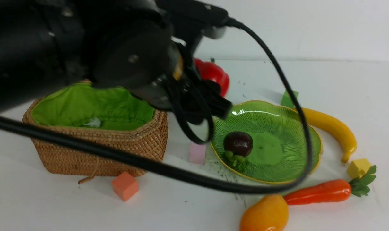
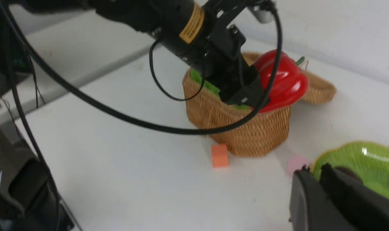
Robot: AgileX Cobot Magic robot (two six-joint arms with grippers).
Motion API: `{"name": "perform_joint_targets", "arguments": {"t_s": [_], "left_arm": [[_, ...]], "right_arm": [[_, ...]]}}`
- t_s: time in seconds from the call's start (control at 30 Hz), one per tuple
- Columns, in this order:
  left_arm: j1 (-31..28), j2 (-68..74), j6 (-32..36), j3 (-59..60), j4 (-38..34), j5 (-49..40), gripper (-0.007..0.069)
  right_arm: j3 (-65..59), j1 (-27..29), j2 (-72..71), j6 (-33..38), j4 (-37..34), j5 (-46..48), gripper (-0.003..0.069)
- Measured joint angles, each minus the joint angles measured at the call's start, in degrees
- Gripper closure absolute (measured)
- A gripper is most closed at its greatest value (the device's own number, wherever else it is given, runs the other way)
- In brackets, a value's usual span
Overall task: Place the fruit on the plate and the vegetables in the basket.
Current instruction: Grab a mountain bell pepper with your left arm and put it into the left basket
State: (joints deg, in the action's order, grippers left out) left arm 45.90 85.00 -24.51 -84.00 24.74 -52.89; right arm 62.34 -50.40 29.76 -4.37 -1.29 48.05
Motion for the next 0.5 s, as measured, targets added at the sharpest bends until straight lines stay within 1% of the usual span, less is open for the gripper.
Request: {"name": "perform_joint_targets", "arguments": {"t_s": [0.03, 0.1, 0.17, 0.27, 0.3, 0.37, 0.43, 0.5], "left_arm": [[-0.73, -0.2, 0.44, 0.0, 0.38, 0.0, 0.0139], [-5.35, -0.31, 5.62, 0.0, 1.01, -0.18, 0.0139], [-11.11, 0.39, 14.08, 0.0, -0.71, -0.48, 0.0139], [-14.98, 1.04, 21.92, 0.0, -2.95, -0.47, 0.0139], [-18.39, 1.94, 27.89, 0.0, -5.52, -0.47, 0.0139], [-21.13, 2.86, 33.11, 0.0, -7.54, -0.94, 0.0139], [-23.3, 3.89, 36.49, 0.0, -8.32, -1.78, 0.0139], [-24.68, 5.14, 37.68, 0.0, -8.02, -2.8, 0.0139]], "right_arm": [[0.0, 0.0, 0.0, 0.0, 0.09, -0.37, 0.0592], [0.0, 0.0, 0.0, -0.06, 0.31, -4.21, 0.0592], [0.0, 0.0, 0.0, -0.06, 0.33, -6.17, 0.0592], [0.0, 0.0, 0.0, -0.06, 0.33, -6.44, 0.0592], [0.0, 0.0, 0.0, -0.06, 0.07, -6.38, 0.0592], [0.0, 0.0, 0.0, -0.06, -0.25, -6.06, 0.0592], [0.0, 0.0, 0.0, -0.06, -0.58, -5.32, 0.0592], [0.0, 0.0, 0.0, -0.06, -0.83, -4.85, 0.0592]]}}
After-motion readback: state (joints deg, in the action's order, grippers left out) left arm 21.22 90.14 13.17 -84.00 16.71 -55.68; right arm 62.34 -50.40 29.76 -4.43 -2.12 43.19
